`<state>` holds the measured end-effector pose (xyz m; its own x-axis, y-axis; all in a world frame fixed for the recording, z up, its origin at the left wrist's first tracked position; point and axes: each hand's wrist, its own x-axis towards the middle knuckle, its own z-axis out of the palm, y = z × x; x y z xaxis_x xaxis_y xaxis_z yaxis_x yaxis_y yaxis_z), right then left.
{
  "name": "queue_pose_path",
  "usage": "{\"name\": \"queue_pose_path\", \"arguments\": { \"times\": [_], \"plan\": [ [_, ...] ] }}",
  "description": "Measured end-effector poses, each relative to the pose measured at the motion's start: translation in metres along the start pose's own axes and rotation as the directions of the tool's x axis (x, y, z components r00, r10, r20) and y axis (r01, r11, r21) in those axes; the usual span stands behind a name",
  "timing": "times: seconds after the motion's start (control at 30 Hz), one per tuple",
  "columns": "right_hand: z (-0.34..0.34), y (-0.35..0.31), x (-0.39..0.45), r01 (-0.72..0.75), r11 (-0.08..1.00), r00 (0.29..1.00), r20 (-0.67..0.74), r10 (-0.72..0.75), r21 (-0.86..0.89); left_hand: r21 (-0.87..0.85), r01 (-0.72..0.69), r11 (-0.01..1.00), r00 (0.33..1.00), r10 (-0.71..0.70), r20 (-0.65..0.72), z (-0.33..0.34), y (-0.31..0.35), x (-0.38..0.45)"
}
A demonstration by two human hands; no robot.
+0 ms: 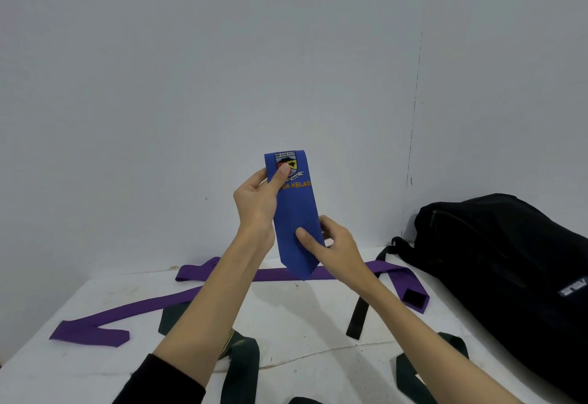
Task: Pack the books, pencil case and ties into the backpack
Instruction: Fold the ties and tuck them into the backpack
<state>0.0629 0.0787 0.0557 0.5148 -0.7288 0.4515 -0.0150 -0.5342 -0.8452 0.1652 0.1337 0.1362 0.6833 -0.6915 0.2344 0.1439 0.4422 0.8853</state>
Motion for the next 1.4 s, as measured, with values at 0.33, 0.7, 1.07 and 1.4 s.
{"name": "queue_pose_path", "arguments": {
  "times": [0.33, 0.7, 1.07, 1.4],
  "plan": [
    [0.006, -0.022, -0.007, 0.044, 0.977, 0.995, -0.098, -0.023, 0.21, 0.036, -0.068, 0.997, 0.995, 0.065, 0.07, 0.011, -0.013, -0.017],
    [-0.049, 0.014, -0.036, -0.105, 0.994, 0.991, -0.086, 0.106, 0.018, 0.044, 0.379, 0.924, 0.898, -0.379, 0.224, 0.032, -0.08, -0.043],
    [-0.134, 0.055, -0.075, -0.217, 0.974, 0.973, -0.096, 0.211, -0.064, 0.224, -0.065, 0.972, 0.998, 0.064, 0.012, 0.127, -0.144, -0.06],
    [-0.308, 0.058, -0.052, -0.222, 0.554, 0.975, -0.184, 0.124, -0.803, 0.343, 0.276, 0.898, 0.948, -0.313, 0.056, 0.207, -0.209, -0.074]
  ]
}}
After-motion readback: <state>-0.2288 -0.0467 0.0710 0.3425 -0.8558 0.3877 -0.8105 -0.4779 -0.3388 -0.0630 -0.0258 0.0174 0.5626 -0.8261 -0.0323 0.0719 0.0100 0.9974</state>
